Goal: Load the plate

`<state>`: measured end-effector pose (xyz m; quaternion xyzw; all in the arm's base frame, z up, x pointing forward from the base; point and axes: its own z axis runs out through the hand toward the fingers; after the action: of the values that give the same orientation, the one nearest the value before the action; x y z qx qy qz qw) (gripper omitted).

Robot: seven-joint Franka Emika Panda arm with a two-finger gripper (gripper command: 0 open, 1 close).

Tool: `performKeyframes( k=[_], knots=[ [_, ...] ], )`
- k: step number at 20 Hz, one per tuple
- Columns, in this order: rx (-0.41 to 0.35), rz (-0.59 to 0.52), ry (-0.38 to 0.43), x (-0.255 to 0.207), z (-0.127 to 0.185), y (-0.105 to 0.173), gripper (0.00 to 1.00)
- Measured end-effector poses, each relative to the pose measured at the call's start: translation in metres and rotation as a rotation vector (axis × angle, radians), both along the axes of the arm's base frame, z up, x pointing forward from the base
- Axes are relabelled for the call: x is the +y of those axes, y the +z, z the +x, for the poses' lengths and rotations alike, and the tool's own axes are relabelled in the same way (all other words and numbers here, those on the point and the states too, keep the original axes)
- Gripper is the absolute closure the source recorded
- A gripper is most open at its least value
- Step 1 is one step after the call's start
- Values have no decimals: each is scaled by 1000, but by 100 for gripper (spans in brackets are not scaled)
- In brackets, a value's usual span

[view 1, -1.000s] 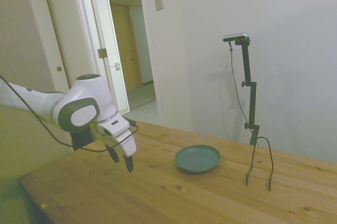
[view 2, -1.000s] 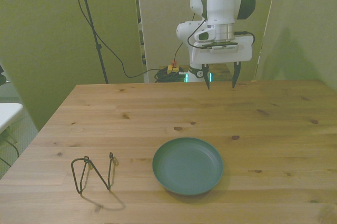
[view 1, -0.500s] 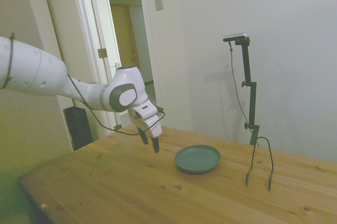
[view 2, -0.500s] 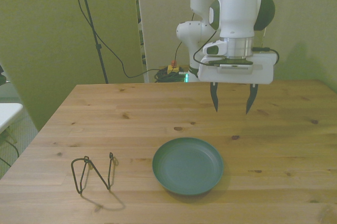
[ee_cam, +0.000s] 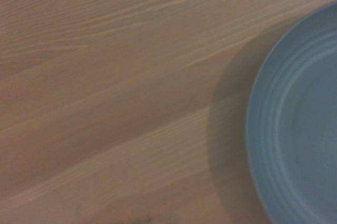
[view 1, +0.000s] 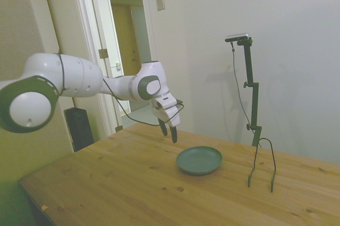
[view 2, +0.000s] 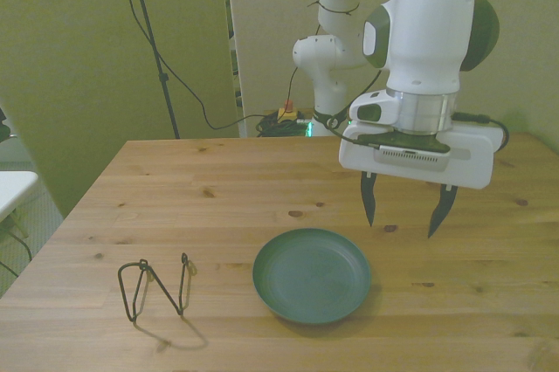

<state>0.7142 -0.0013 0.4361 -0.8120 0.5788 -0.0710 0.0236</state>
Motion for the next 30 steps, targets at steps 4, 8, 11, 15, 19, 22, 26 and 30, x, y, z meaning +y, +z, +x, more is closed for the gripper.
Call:
performKeyframes(
  k=[4,8,11,15,19,22,26,30],
  knots=[
    [23,-21,-32,-20,26,-15,0],
    [35,-9,-15,-11,32,-3,0],
    [63,-16,-32,-20,38,-13,0],
    [96,-46,-76,-30,54,-32,0],
    [126,-91,-110,-30,64,-43,0],
    [149,-119,-119,-25,68,-53,0],
    [167,-142,-123,-20,71,-66,100],
    [169,-153,-127,-21,73,-67,100]
  ],
)
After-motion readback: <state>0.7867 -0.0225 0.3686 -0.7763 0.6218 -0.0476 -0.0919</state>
